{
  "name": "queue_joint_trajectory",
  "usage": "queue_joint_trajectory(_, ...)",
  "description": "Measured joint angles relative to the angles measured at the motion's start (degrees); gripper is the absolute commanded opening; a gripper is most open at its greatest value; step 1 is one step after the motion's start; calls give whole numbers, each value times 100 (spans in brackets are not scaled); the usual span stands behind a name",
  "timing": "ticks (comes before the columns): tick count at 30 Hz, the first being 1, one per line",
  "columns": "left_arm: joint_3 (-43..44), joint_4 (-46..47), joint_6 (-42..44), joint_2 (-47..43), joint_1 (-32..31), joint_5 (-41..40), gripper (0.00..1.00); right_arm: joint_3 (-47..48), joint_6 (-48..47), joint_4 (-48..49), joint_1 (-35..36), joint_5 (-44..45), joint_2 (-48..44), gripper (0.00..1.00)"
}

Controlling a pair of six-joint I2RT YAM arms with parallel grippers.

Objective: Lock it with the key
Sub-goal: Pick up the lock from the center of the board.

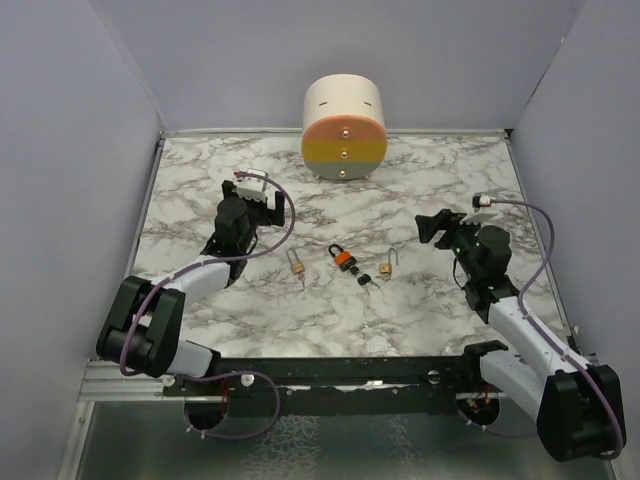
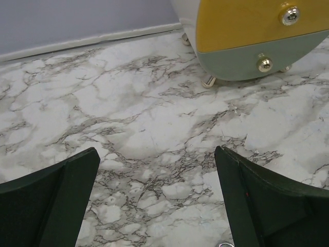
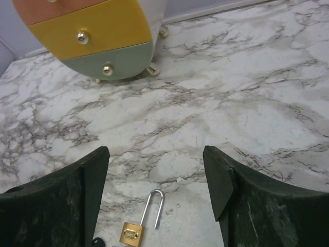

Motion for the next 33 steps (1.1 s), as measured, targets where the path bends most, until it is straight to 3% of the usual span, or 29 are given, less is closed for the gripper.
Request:
queue_joint_trajectory(11, -68, 63, -76, -9, -57, -20, 99, 619, 55, -1867, 728, 125, -494, 53)
queue_joint_trajectory(14, -72, 63, -66, -11, -57, -107, 99, 621, 225, -2140, 1106, 319, -369, 52)
queue_joint_trajectory(24, -223, 98, 83, -79, -57, -372, 99, 879, 573, -2704, 3440, 1871, 1145, 53)
queue_joint_trajectory(33, -269, 101, 210, -76, -57, -391, 99, 1152, 955, -2924, 3840, 3235, 1834, 52)
